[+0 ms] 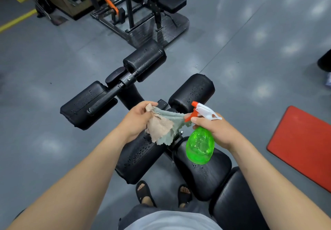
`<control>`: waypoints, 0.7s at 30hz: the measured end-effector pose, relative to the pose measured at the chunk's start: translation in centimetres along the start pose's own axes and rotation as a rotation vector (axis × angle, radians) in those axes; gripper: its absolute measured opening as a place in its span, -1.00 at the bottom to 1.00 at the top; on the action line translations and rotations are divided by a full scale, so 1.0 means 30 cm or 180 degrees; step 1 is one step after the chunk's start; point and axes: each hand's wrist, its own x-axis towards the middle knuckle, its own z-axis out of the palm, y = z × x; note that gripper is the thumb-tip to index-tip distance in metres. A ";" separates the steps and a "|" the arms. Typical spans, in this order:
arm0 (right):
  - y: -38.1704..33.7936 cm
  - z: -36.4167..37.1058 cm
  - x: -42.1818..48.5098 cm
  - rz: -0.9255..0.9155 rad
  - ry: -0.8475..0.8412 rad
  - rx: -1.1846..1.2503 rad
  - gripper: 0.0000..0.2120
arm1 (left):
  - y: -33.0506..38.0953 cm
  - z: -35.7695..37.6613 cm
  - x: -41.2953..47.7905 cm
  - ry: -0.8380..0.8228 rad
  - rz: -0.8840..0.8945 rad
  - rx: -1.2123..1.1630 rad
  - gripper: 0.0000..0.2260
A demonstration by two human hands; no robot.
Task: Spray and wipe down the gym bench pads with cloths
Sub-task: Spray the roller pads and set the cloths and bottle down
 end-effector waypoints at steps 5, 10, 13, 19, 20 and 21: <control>-0.017 -0.008 0.014 0.0041 -0.0071 0.0119 -0.66 | -0.015 -0.027 0.000 0.0259 -0.0092 -0.0799 -0.75; -0.034 0.025 0.034 0.0105 -0.0198 0.0302 -0.49 | 0.003 -0.024 0.009 0.0797 -0.0278 -0.1250 -0.79; -0.040 0.053 0.044 0.0039 -0.0227 0.0436 -0.50 | 0.019 -0.021 0.029 0.1282 -0.0485 -0.1344 -0.83; -0.069 0.038 0.069 -0.0030 0.0226 0.1033 -0.61 | 0.015 -0.124 0.020 0.0124 -0.0359 0.0368 -0.74; -0.076 0.031 0.070 -0.0050 0.0279 0.1030 -0.70 | 0.011 -0.152 0.023 0.0089 -0.0378 0.0125 -0.80; -0.079 0.025 0.074 -0.0056 0.0323 0.1005 -0.75 | 0.011 -0.176 0.026 0.0161 -0.0360 -0.0043 -0.82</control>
